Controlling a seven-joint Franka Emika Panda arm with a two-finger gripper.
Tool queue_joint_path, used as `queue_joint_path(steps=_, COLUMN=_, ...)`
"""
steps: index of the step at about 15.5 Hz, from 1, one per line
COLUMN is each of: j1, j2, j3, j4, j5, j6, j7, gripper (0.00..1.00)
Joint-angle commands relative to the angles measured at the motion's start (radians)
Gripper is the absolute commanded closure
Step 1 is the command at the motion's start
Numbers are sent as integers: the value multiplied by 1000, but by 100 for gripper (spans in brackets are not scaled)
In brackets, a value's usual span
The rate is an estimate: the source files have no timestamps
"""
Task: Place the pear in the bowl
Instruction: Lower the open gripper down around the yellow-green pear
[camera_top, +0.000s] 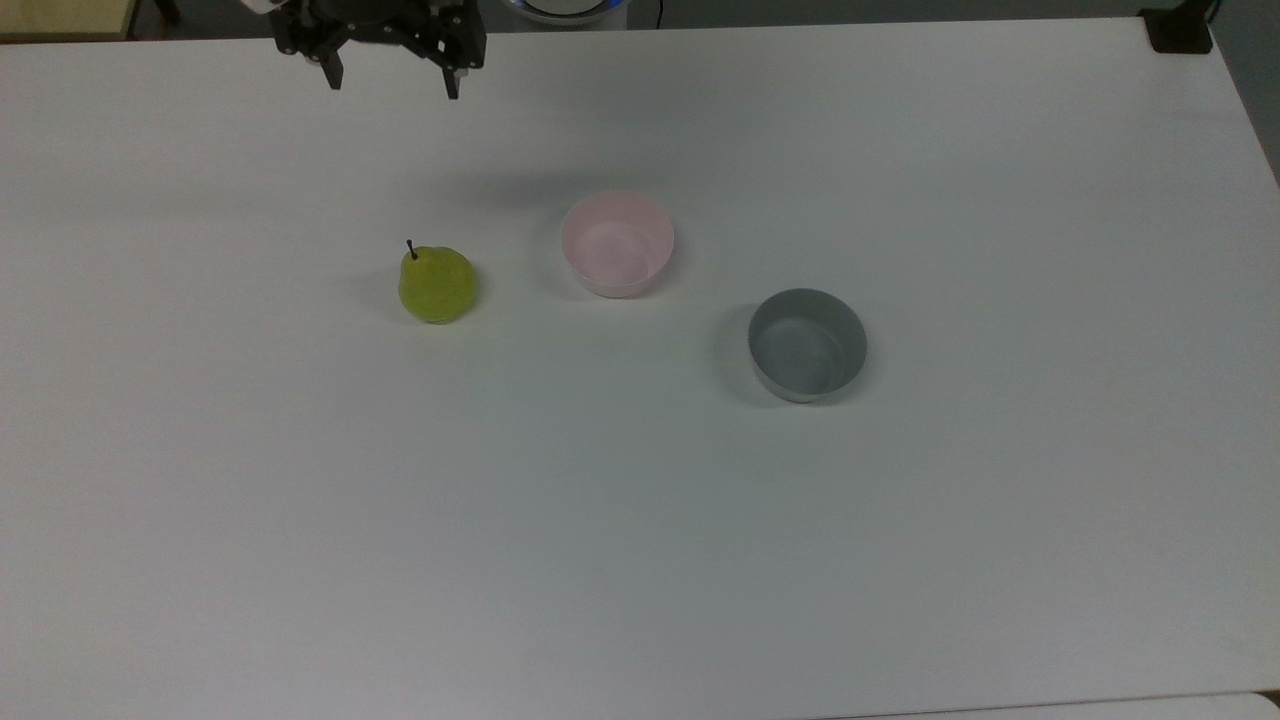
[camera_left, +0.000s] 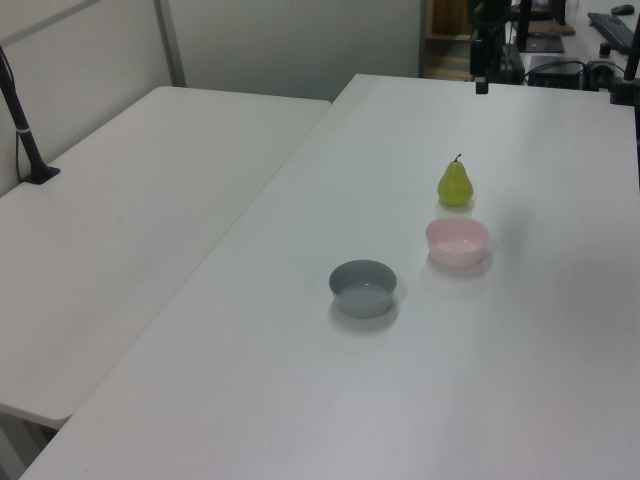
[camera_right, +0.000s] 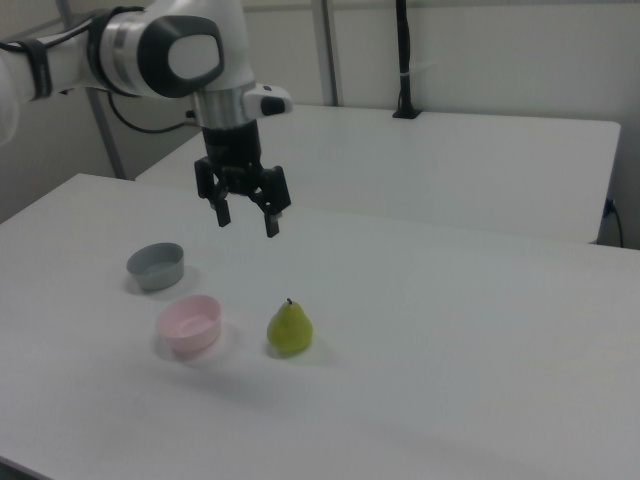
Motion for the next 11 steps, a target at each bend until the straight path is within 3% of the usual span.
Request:
queue_joint_path(steps=1, j1=3, j2=114, j3=-42, j4=83, j5=36, j6=9, j7=-79, gripper=0)
queue_joint_path(steps=11, j1=36, j2=295, j3=-36, j4=39, j5=27, j6=185, j7=-107, gripper=0)
